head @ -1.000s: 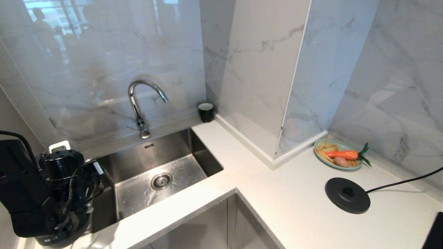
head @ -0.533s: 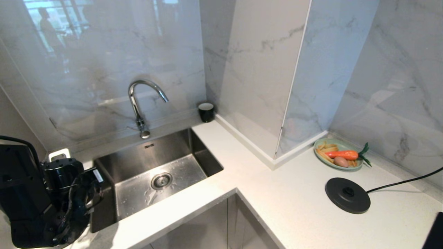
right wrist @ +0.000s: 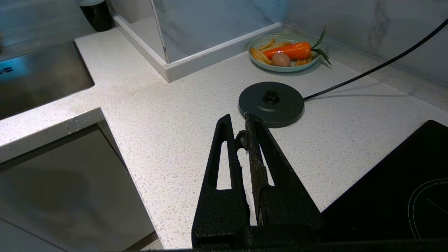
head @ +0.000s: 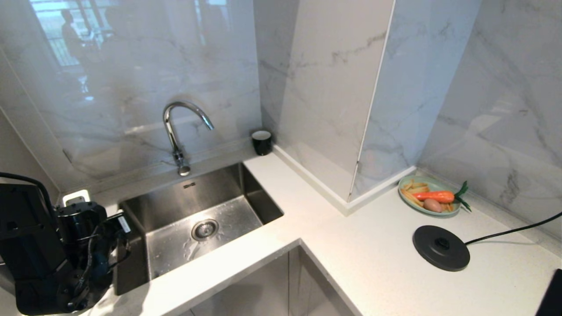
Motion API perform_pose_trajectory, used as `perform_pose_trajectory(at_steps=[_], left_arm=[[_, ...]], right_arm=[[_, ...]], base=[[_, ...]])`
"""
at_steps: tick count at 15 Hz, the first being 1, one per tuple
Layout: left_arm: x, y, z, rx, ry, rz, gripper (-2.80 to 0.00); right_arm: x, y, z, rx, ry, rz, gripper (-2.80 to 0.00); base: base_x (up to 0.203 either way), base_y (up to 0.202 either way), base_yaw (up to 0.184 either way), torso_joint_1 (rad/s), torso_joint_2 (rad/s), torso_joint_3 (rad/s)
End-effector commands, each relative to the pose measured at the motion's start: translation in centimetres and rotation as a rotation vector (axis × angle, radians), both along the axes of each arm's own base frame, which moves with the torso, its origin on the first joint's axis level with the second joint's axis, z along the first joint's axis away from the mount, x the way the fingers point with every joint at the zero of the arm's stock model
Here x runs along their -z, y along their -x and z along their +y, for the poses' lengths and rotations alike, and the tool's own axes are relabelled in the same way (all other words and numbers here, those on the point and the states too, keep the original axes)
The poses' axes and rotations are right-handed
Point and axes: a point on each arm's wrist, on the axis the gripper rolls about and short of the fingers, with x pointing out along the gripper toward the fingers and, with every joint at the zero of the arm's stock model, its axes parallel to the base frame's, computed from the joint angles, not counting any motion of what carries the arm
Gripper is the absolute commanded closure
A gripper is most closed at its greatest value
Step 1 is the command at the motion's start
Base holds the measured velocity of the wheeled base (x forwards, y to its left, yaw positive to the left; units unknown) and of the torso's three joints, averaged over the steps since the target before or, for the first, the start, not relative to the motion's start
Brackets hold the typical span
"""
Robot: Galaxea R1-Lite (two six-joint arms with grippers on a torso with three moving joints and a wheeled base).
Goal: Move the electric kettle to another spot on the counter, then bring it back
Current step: Place it by the sink
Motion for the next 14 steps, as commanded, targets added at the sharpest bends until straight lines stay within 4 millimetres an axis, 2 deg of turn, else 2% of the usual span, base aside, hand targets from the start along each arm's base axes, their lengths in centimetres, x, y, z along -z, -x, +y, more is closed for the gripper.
perform_pose_trajectory(at_steps=[1, 5, 8, 14], left_arm=[[-0.1, 0.2, 0.0, -0.003, 0.001, -0.006, -2.80], [0.3, 1.2, -0.3, 0.003, 0.005, 0.020, -2.80], [1.3, 2.6, -0.6, 0.007, 0.013, 0.081, -2.80], [1.2, 3.6, -1.2, 0.022, 0.021, 0.099, -2.80]], right_arm=[[0.0, 0.0, 0.0, 0.001, 0.000, 0.000, 0.00], [0.0, 0.0, 0.0, 0.000, 0.000, 0.000, 0.00], [0.0, 0.0, 0.0, 0.000, 0.000, 0.000, 0.00], [0.0, 0.0, 0.0, 0.002, 0.000, 0.000, 0.00]], base=[[0.000, 0.000, 0.000, 0.000, 0.00, 0.000], [0.000, 0.000, 0.000, 0.000, 0.00, 0.000], [0.000, 0.000, 0.000, 0.000, 0.00, 0.000], [0.000, 0.000, 0.000, 0.000, 0.00, 0.000]])
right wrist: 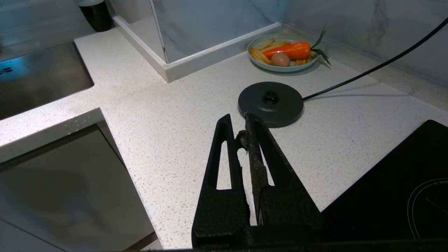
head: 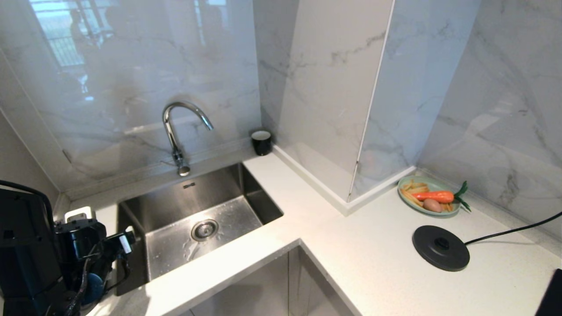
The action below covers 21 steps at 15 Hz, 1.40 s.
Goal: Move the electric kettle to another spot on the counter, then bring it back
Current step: Place it by the sink
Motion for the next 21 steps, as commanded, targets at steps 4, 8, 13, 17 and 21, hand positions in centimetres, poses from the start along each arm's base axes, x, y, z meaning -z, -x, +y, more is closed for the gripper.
perform_pose_trajectory(at_steps=[4, 8, 13, 17, 21], left_arm=[[-0.3, 0.0, -0.1, -0.003, 0.000, -0.020, -2.80], [-0.7, -0.7, 0.0, 0.000, 0.010, -0.056, -2.80], [-0.5, -1.5, 0.6, 0.037, 0.045, -0.083, -2.80], [-0.6, -0.8, 0.5, 0.032, 0.063, -0.082, -2.80], [-0.3, 0.3, -0.2, 0.051, 0.072, -0.039, -2.80]], right_arm=[[0.0, 0.0, 0.0, 0.000, 0.000, 0.000, 0.00], [0.0, 0.0, 0.0, 0.000, 0.000, 0.000, 0.00], [0.0, 0.0, 0.0, -0.001, 0.000, 0.000, 0.00], [0.0, 0.0, 0.0, -0.001, 0.000, 0.000, 0.00], [0.0, 0.0, 0.0, 0.000, 0.000, 0.000, 0.00]], base=[[0.000, 0.000, 0.000, 0.000, 0.00, 0.000], [0.000, 0.000, 0.000, 0.000, 0.00, 0.000], [0.000, 0.000, 0.000, 0.000, 0.00, 0.000], [0.000, 0.000, 0.000, 0.000, 0.00, 0.000], [0.000, 0.000, 0.000, 0.000, 0.00, 0.000]])
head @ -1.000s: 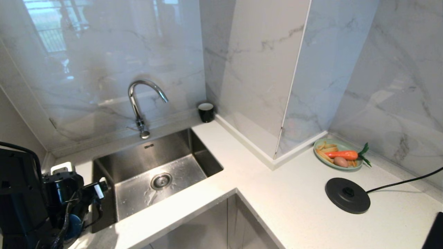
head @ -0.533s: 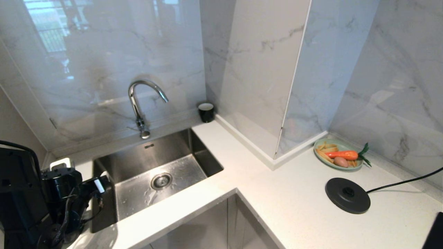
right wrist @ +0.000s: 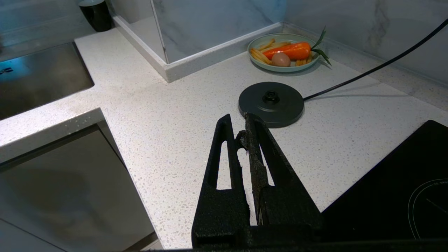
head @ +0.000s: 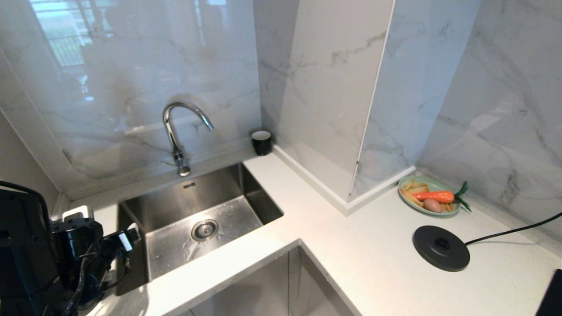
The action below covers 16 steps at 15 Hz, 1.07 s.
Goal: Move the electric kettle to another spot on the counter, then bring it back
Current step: Place it by the sink
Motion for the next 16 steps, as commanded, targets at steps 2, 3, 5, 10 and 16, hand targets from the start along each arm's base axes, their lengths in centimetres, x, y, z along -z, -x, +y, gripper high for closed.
perform_pose_trajectory(at_steps=[2, 3, 5, 10, 16], left_arm=[[0.0, 0.7, -0.7, 0.020, 0.002, 0.016, -2.80], [0.1, 0.8, -1.0, 0.025, -0.002, 0.023, -2.80], [0.1, 0.8, -1.0, 0.024, -0.007, 0.026, -2.80], [-0.4, 1.8, -1.1, 0.020, 0.000, 0.029, -2.80], [-1.2, 4.6, -1.4, 0.026, 0.006, 0.056, -2.80]], right_arm=[[0.0, 0.0, 0.0, 0.000, 0.000, 0.000, 0.00], [0.0, 0.0, 0.0, 0.000, 0.000, 0.000, 0.00], [0.0, 0.0, 0.0, 0.000, 0.000, 0.000, 0.00], [0.0, 0.0, 0.0, 0.000, 0.000, 0.001, 0.00], [0.0, 0.0, 0.0, 0.000, 0.000, 0.000, 0.00]], base=[[0.000, 0.000, 0.000, 0.000, 0.00, 0.000], [0.000, 0.000, 0.000, 0.000, 0.00, 0.000], [0.000, 0.000, 0.000, 0.000, 0.00, 0.000], [0.000, 0.000, 0.000, 0.000, 0.00, 0.000], [0.000, 0.000, 0.000, 0.000, 0.00, 0.000]])
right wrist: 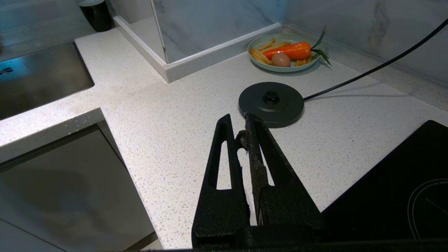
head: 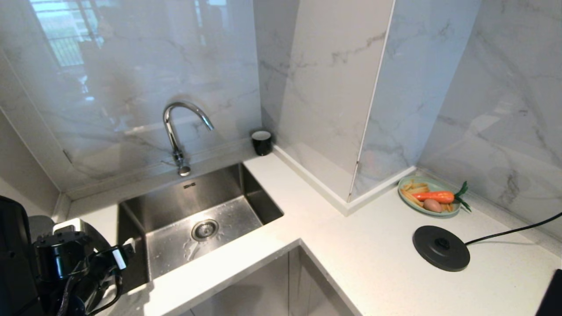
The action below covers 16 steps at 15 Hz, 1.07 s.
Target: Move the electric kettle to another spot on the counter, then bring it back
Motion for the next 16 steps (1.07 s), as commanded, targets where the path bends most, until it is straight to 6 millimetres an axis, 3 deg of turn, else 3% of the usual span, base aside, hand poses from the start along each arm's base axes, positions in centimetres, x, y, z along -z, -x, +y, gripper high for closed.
perform_pose_trajectory(at_steps=[1, 5, 9, 16], left_arm=[[-0.3, 0.9, -0.1, -0.003, 0.003, 0.002, -2.80], [-0.5, 2.3, -0.3, 0.006, 0.011, 0.024, -2.80], [-4.0, 3.5, -0.9, 0.032, -0.005, -0.130, -2.80], [-8.2, 7.3, -4.8, 0.270, -0.007, -0.254, -2.80]], right_arm=[[0.0, 0.0, 0.0, 0.000, 0.000, 0.000, 0.00], [0.0, 0.0, 0.0, 0.000, 0.000, 0.000, 0.00], [0.0, 0.0, 0.0, 0.000, 0.000, 0.000, 0.00], [0.0, 0.0, 0.0, 0.000, -0.001, 0.000, 0.00]], base=[[0.000, 0.000, 0.000, 0.000, 0.00, 0.000], [0.000, 0.000, 0.000, 0.000, 0.00, 0.000], [0.000, 0.000, 0.000, 0.000, 0.00, 0.000], [0.000, 0.000, 0.000, 0.000, 0.00, 0.000]])
